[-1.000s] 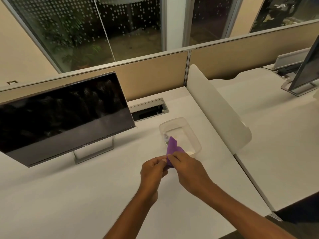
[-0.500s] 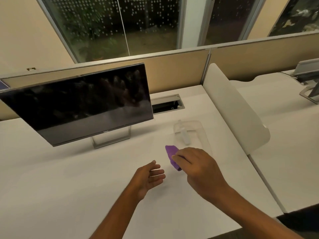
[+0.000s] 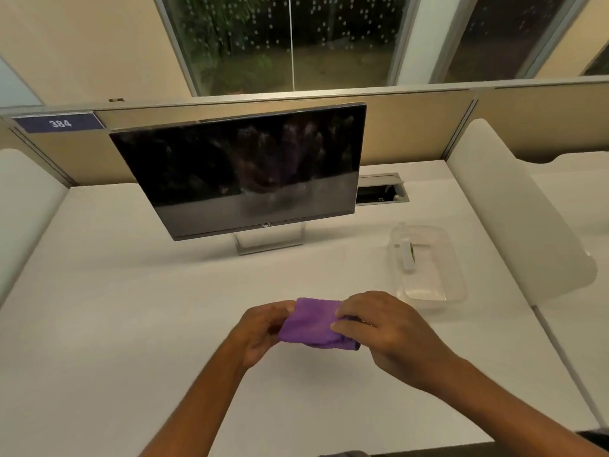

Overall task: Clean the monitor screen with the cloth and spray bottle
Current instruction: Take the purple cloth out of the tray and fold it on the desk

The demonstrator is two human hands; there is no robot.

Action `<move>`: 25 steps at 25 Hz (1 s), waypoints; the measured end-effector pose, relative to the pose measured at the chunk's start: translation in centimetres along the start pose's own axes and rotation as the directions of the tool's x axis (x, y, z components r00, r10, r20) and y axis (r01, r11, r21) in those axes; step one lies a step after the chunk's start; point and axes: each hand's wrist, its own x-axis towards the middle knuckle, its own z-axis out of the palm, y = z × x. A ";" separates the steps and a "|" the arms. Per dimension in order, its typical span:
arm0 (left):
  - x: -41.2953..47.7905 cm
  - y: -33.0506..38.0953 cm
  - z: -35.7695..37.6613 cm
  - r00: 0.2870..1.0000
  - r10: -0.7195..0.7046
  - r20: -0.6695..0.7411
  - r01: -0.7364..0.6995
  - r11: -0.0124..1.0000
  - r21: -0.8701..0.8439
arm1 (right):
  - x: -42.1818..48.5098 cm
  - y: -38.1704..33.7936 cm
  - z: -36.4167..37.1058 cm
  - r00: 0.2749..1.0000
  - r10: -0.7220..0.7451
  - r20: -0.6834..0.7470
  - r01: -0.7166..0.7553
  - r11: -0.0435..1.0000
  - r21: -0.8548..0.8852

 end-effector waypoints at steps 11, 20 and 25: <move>-0.1 -1.5 -8.4 0.825 0.319 -0.466 -0.192 0.934 0.300 | 1.4 0.5 13.8 0.973 -0.080 0.217 0.080 0.997 0.006; 0.2 -1.9 -11.6 0.801 0.345 -0.489 -0.127 0.896 0.424 | 0.1 1.0 16.6 0.960 0.021 0.280 -0.007 0.999 -0.049; -0.2 -2.8 -13.0 0.827 0.345 -0.445 -0.092 0.863 0.497 | 0.9 -2.2 18.2 0.969 0.188 0.158 -0.181 0.982 -0.057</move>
